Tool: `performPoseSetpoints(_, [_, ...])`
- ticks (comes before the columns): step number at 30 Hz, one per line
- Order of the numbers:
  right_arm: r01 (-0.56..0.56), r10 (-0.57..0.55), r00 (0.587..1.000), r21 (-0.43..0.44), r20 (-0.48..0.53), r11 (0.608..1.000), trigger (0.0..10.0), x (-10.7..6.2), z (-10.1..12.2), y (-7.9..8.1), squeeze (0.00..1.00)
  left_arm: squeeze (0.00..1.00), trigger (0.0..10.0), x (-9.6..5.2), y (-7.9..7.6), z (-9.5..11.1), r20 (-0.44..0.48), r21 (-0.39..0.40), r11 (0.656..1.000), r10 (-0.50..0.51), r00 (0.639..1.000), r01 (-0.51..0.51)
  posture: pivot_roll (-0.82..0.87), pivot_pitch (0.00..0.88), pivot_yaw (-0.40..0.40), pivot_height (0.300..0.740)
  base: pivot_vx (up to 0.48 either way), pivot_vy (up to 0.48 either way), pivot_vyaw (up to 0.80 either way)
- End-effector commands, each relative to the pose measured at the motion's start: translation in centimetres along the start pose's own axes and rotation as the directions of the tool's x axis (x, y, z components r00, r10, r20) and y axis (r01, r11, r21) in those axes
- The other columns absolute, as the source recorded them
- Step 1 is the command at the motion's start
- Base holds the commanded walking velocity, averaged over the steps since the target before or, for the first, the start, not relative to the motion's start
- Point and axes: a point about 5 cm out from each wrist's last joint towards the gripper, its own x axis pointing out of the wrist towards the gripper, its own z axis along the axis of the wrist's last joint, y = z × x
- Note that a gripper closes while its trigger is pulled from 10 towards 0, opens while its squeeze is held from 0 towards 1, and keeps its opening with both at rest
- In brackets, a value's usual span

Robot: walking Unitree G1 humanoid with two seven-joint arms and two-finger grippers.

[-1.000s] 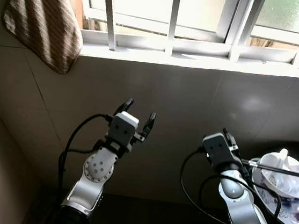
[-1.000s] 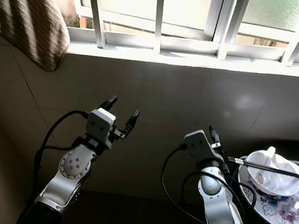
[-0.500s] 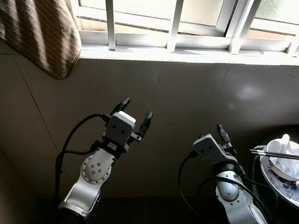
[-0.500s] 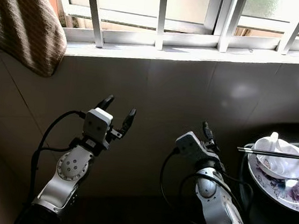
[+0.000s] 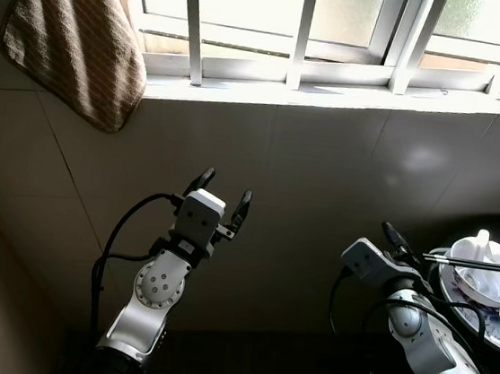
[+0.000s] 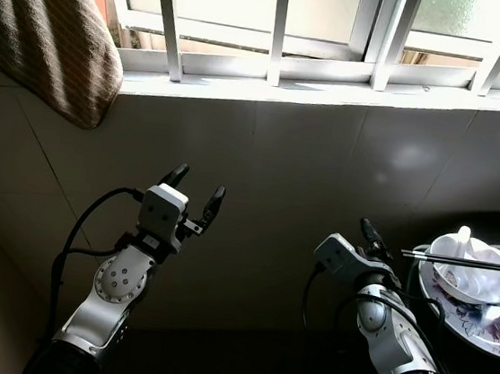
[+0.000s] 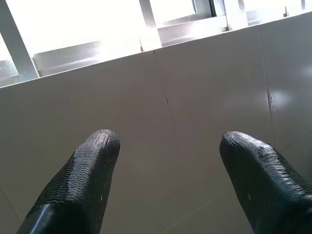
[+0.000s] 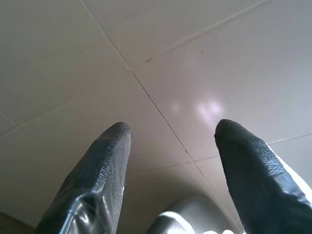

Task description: Kitchen organization

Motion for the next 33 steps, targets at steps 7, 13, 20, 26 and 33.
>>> performPoseSetpoints(7, [0.019, -0.02, 0.999, -0.046, -0.032, 0.999, 10.0, 0.6, -1.5, -0.9, 0.0, 0.0, 10.0, 0.0, 0.2, -0.2, -0.011, 0.017, 1.0, -0.008, 1.0, 0.009, 0.03, 0.0, 0.037, 0.74, 0.0, 0.0, 0.0])
performPoseSetpoints(13, [0.024, -0.031, 0.997, -0.095, -0.065, 0.995, 10.0, 0.9, -2.7, -1.8, 0.0, 0.0, 10.0, 0.1, 0.3, -0.2, -0.012, 0.02, 1.0, -0.005, 1.0, 0.005, 0.04, 0.0, 0.039, 0.74, 0.0, 0.0, 0.0])
performPoseSetpoints(20, [0.012, -0.025, 0.994, -0.128, -0.103, 0.992, 10.0, 0.9, -3.8, -2.2, 0.0, 0.0, 10.0, 0.0, 0.3, -0.3, -0.017, 0.021, 1.0, -0.006, 1.0, 0.007, 0.04, 0.0, 0.036, 0.74, 0.0, 0.0, 0.0])
performPoseSetpoints(26, [-0.001, -0.015, 0.992, -0.131, -0.124, 0.991, 10.0, 1.0, -4.3, -2.1, 0.0, 0.0, 10.0, 0.0, 0.4, -0.3, -0.017, 0.023, 1.0, -0.003, 1.0, 0.004, 0.04, 0.0, 0.037, 0.74, 0.0, 0.0, 0.0])
performPoseSetpoints(33, [0.011, -0.032, 0.989, -0.142, -0.147, 0.99, 10.0, 1.0, -4.9, -2.4, 0.0, 0.0, 10.0, 0.1, 0.3, -0.4, -0.018, 0.023, 1.0, -0.006, 1.0, 0.006, 0.04, 0.0, 0.037, 0.74, 0.0, 0.0, 0.0])
